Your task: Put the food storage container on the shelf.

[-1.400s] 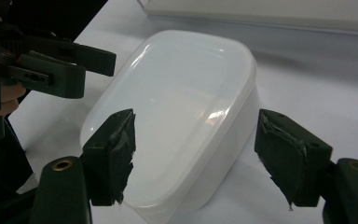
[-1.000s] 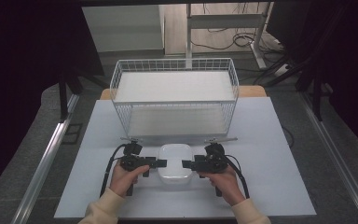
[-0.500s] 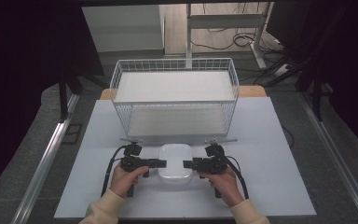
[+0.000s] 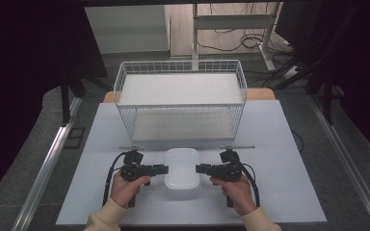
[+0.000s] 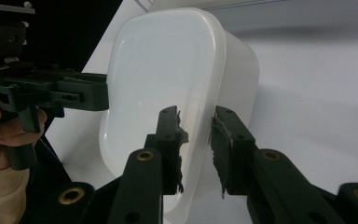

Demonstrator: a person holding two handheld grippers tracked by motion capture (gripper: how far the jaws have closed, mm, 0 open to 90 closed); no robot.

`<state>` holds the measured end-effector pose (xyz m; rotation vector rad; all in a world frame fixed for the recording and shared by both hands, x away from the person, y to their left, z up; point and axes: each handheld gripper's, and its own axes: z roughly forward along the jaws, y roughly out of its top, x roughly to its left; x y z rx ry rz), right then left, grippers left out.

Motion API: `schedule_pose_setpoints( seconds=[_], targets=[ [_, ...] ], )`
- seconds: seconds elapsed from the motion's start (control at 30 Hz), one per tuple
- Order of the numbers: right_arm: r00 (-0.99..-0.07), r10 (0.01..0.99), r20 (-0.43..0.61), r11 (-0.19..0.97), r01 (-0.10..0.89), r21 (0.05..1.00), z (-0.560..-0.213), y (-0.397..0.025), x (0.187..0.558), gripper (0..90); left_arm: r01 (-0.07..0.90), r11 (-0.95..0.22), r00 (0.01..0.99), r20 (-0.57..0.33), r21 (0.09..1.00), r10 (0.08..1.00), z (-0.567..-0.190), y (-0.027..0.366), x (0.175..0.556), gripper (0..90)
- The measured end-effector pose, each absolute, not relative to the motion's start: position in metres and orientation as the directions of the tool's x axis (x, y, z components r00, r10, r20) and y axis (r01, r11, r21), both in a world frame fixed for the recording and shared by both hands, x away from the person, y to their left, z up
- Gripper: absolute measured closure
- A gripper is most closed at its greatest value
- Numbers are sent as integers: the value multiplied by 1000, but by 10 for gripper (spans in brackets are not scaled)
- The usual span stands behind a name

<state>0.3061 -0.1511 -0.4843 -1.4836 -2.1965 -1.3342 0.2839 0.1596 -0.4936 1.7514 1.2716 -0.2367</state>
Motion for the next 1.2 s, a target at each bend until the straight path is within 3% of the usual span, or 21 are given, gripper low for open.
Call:
schedule_pose_setpoints(
  seconds=[0.33, 1.2],
  targets=[
    [-509, 652, 562, 107, 795, 597, -478, -154, 298, 789, 817, -31, 462, -621, 576, 632, -490, 164, 277, 790],
    [-601, 651, 464, 148, 700, 699, -453, -151, 285, 790, 763, -49, 520, -567, 644, 639, -468, 165, 265, 791]
  ],
)
